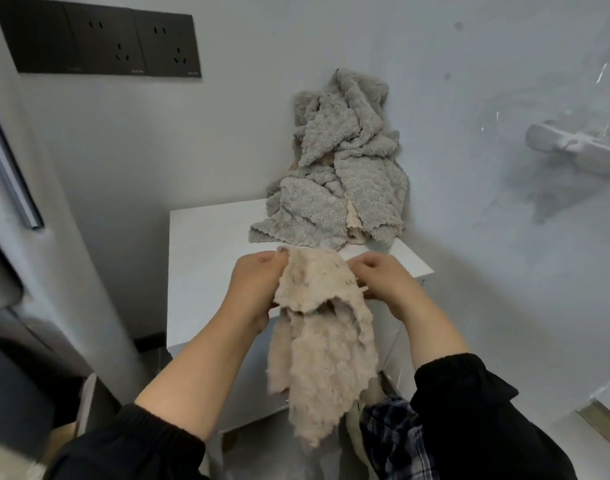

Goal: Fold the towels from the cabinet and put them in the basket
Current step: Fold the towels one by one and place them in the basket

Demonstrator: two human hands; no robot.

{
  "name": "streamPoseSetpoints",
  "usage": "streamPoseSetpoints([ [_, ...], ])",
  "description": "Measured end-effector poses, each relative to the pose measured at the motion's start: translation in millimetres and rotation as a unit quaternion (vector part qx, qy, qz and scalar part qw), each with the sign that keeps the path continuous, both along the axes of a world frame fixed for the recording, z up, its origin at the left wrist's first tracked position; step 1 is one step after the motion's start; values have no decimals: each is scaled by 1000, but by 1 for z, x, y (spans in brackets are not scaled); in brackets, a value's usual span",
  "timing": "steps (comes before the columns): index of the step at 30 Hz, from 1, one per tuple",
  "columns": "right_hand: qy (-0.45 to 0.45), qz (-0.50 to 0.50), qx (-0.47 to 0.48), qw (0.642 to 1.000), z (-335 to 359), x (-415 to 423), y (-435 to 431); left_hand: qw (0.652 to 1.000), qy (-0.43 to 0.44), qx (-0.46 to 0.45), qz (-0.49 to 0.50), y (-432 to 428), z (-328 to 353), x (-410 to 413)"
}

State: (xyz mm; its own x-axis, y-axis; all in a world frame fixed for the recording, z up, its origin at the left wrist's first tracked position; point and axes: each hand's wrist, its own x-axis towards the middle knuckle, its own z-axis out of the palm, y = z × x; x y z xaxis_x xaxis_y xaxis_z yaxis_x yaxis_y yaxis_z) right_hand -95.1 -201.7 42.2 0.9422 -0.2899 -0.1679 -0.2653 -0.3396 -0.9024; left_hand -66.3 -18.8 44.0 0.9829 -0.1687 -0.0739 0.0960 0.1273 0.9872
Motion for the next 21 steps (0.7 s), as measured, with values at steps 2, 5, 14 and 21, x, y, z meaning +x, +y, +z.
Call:
streamPoseSetpoints([
  [2,-68,-5,26,997,3,0,0,995,79,-62,7,3,2,5],
  [5,-71,121,147,979,12,-3,1,983,152,-106,17,7,3,15],
  [14,-25,233,-89,968,-13,12,7,924,262,-274,-47,9,9,29],
  [21,-100,93,-22,990,-7,23,1,935,261,-237,-17,22,6,40],
])
